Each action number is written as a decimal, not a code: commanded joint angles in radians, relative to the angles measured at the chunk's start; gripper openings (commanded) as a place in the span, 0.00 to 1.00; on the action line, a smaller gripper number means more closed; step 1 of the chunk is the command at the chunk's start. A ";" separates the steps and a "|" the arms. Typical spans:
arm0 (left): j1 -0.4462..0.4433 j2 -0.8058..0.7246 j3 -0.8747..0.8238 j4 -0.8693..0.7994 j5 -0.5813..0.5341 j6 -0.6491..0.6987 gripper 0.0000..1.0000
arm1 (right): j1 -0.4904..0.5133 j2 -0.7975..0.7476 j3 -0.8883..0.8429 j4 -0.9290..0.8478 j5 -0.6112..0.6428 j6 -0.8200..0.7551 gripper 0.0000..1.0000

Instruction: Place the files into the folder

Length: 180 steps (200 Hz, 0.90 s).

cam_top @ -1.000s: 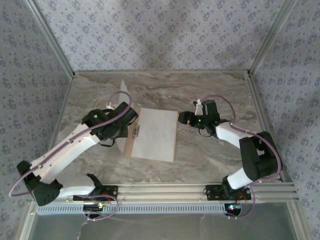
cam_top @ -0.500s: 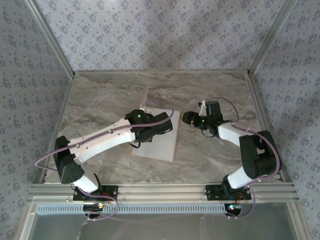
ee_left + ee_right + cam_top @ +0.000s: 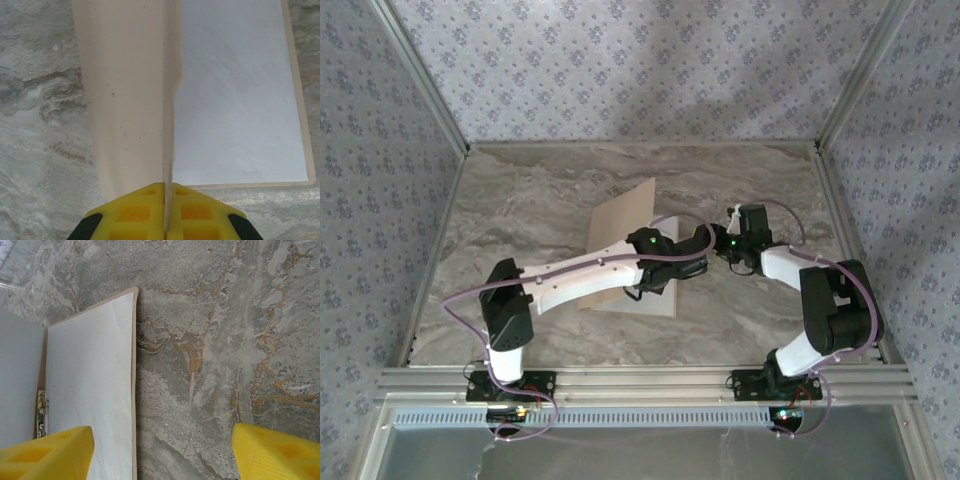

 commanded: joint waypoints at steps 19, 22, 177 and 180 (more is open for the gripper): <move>-0.009 0.070 0.088 0.045 0.061 0.021 0.05 | -0.025 0.013 -0.011 -0.011 0.006 0.036 0.75; -0.009 0.075 0.092 0.049 0.061 0.021 0.06 | -0.027 0.013 -0.013 -0.011 0.007 0.036 0.75; -0.011 0.195 0.215 0.275 0.284 0.005 0.58 | -0.074 0.006 -0.044 0.053 -0.052 0.071 0.75; -0.010 0.190 0.210 0.283 0.286 0.006 0.58 | -0.075 0.006 -0.044 0.055 -0.053 0.073 0.75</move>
